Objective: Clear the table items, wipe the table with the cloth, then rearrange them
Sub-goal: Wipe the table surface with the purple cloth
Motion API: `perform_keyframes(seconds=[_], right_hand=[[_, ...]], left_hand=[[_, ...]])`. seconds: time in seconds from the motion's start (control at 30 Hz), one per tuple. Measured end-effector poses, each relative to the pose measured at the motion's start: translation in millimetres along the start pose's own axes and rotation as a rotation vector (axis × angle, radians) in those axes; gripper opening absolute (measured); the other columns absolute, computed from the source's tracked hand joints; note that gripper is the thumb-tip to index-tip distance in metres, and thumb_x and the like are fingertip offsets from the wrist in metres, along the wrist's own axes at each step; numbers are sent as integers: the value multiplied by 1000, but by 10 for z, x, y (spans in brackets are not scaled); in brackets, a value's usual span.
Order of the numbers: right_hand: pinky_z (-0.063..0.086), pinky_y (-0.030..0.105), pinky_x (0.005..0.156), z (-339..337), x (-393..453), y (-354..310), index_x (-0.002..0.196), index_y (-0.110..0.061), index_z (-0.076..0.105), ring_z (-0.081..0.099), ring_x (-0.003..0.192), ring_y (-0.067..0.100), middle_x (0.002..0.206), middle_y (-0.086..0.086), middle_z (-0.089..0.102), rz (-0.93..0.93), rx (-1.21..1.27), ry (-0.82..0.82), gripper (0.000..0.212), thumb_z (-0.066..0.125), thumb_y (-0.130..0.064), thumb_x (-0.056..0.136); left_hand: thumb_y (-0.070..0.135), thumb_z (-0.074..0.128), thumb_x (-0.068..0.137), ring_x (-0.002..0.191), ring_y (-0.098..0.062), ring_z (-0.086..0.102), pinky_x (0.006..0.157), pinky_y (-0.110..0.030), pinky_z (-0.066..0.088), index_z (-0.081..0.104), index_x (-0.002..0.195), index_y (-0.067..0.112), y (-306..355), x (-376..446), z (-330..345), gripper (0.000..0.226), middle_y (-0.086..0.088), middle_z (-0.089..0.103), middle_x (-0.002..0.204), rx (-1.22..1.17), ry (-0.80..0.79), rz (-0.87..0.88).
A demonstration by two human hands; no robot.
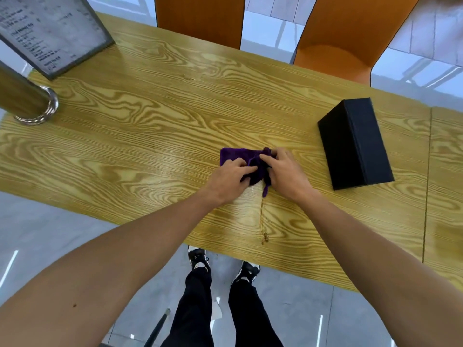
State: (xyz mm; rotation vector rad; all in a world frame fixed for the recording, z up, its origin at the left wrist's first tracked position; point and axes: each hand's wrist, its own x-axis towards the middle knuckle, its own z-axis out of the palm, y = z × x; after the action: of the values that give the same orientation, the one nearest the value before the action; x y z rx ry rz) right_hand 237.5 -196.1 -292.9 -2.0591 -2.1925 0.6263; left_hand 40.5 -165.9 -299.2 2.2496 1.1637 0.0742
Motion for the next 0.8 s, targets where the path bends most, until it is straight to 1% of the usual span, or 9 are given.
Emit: perform_keyframes(seconds=[0.13, 0.2, 0.27, 0.4, 0.47, 0.53, 0.63, 0.7, 0.8], right_hand=[[37, 31, 106, -208, 41, 153, 153, -22, 41, 37, 135, 22, 149, 3, 36, 24, 114, -279, 56, 51, -16, 98], [35, 28, 106, -327, 93, 207, 156, -27, 34, 37, 136, 19, 153, -2, 30, 23, 115, -394, 63, 52, -13, 97], [40, 31, 103, -358, 118, 246, 157, -31, 29, 41, 131, 19, 153, -5, 28, 22, 63, -418, 65, 53, -13, 99], [49, 34, 93, -211, 61, 223, 158, -32, 23, 48, 116, 20, 145, 0, 32, 41, -1, -343, 69, 57, -19, 99], [43, 37, 105, -148, 25, 159, 157, -23, 28, 38, 132, 26, 152, 7, 28, 6, -119, -244, 67, 59, -18, 98], [29, 42, 118, -110, -2, 105, 153, -12, 35, 16, 149, 31, 163, 13, 13, -78, -237, -135, 63, 61, -15, 95], [25, 38, 122, -33, -43, 145, 157, -11, 26, 8, 154, 26, 168, 8, -3, -145, -124, -194, 69, 57, -9, 96], [24, 38, 122, 10, -57, 217, 161, -20, 15, 5, 155, 22, 169, 4, -1, -159, -44, -254, 75, 55, -10, 97], [16, 38, 125, 23, -61, 303, 161, -22, 15, 1, 155, 18, 169, 1, 3, -136, -29, -301, 73, 55, -16, 100]], left_hand=[[27, 62, 90, 122, -16, 52, 101, -26, 40, 52, 145, 19, -87, 101, -234, 56, 3, 50, 140, -158, -223, -32], [23, 66, 86, 130, -16, 45, 106, -28, 39, 44, 150, 19, -174, 195, -338, 68, 2, 41, 147, -104, -349, 23], [18, 69, 82, 133, -19, 39, 107, -35, 42, 36, 153, 27, -294, 255, -350, 79, 3, 35, 151, 30, -401, 84], [24, 77, 80, 125, -23, 42, 106, -40, 40, 35, 152, 33, -386, 291, -245, 84, 3, 41, 145, 187, -325, 166], [32, 77, 83, 127, -25, 40, 108, -42, 37, 33, 153, 33, -374, 264, -195, 83, 3, 41, 147, 261, -260, 183], [34, 73, 86, 135, -27, 35, 112, -44, 35, 32, 154, 30, -353, 198, -127, 79, -2, 39, 151, 273, -205, 186], [36, 66, 93, 144, -30, 28, 116, -46, 30, 31, 155, 27, -295, 50, 11, 72, -10, 32, 159, 248, -119, 149], [32, 62, 96, 149, -30, 22, 121, -46, 22, 29, 156, 27, -218, -54, 137, 68, -13, 26, 162, 204, -56, 92], [27, 56, 100, 152, -30, 17, 124, -46, 12, 26, 156, 28, -110, -137, 294, 64, -14, 23, 163, 177, -3, 32]])
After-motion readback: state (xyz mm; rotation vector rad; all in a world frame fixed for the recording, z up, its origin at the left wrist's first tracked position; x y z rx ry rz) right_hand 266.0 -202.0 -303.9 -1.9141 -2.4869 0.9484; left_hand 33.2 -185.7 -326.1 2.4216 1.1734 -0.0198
